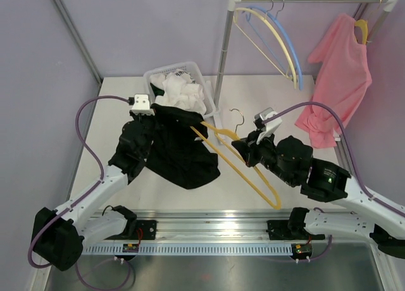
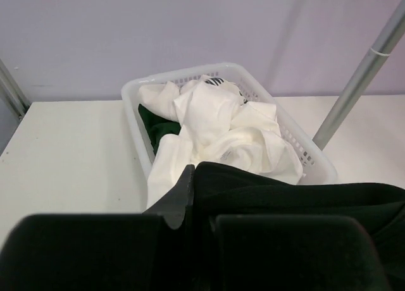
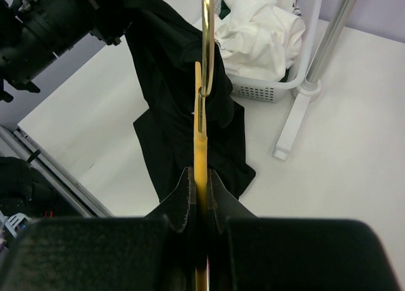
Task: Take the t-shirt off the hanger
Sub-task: Remove the tshirt from the hanger
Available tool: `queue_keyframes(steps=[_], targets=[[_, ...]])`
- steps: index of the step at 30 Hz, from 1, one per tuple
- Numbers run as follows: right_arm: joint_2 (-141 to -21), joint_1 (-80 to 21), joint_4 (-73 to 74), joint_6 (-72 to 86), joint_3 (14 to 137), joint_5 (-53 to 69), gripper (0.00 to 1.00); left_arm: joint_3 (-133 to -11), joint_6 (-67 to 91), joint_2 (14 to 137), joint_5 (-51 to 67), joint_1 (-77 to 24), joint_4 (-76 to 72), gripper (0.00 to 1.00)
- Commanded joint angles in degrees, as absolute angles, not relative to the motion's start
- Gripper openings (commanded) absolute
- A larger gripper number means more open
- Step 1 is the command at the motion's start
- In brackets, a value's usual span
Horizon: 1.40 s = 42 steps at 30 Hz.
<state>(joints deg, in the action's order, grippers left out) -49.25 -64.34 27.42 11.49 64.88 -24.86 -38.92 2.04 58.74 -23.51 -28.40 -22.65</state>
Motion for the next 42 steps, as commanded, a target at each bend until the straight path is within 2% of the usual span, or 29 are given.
queue_keyframes(steps=[1, 5, 8, 9, 11, 16, 23, 25, 29, 32, 37, 39, 42], targets=[[-44.85, -63.98, 23.39, 10.11, 63.81, -21.54, 0.0, -40.17, 4.31, 57.04, -25.22, -27.77, -26.1, 0.0], [-36.84, -64.07, 17.94, 10.19, 59.51, -22.67, 0.0, -39.64, 4.66, 56.17, -23.56, -27.6, -26.1, 0.0], [-31.3, -63.98, 15.12, 10.9, 56.26, -26.71, 0.0, -38.06, 2.21, 53.36, -10.68, -27.6, -26.11, 0.0], [-30.59, -63.98, 14.6, 10.81, 55.38, -27.76, 0.0, -37.71, 1.41, 51.52, -2.8, -27.6, -24.8, 0.02], [-30.67, -63.98, 15.11, 10.81, 55.89, -30.23, 0.0, -37.18, 1.92, 49.75, 1.74, -27.69, -24.43, 0.03], [-35.58, -64.07, 12.05, 8.1, 57.3, -35.42, 0.0, -38.59, -2.52, 48.95, 4.39, -27.69, -15.74, 0.0], [-39.37, -64.07, 1.86, 4.92, 56.08, -38.49, 0.0, -32.97, -11.67, 44.49, 7.03, -27.69, -10.65, 0.0], [-39.11, -63.98, 0.97, 4.92, 55.55, -38.76, 0.0, -32.26, -11.69, 42.37, 5.46, -27.69, -9.06, 0.0], [-38.93, -63.99, 4.8, 5.89, 56.5, -37.1, 0.0, -32.6, -10.82, 36.13, -5.67, -27.69, -3.89, 0.0], [-40.25, -63.98, 14.45, 7.9, 60.1, -29.29, 0.0, -34.71, -10.81, 32.96, -11.84, -27.6, -0.19, 0.0], [-41.22, -63.98, 20.3, 9.06, 61.43, -6.54, 0.0, -41.39, -14.14, 36.29, -22.04, -27.6, 0.72, 0.0], [-43.05, -63.98, 20.92, 7.92, 61.87, -1.61, 0.0, -43.23, -14.76, 37.09, -23.99, -27.51, 0.26, 0.0], [-46.91, -64.07, 22.76, 6.86, 63.19, -2.1, 0.0, -46.3, -15.29, 39.02, -26.36, -27.33, 0.87, 0.0]])
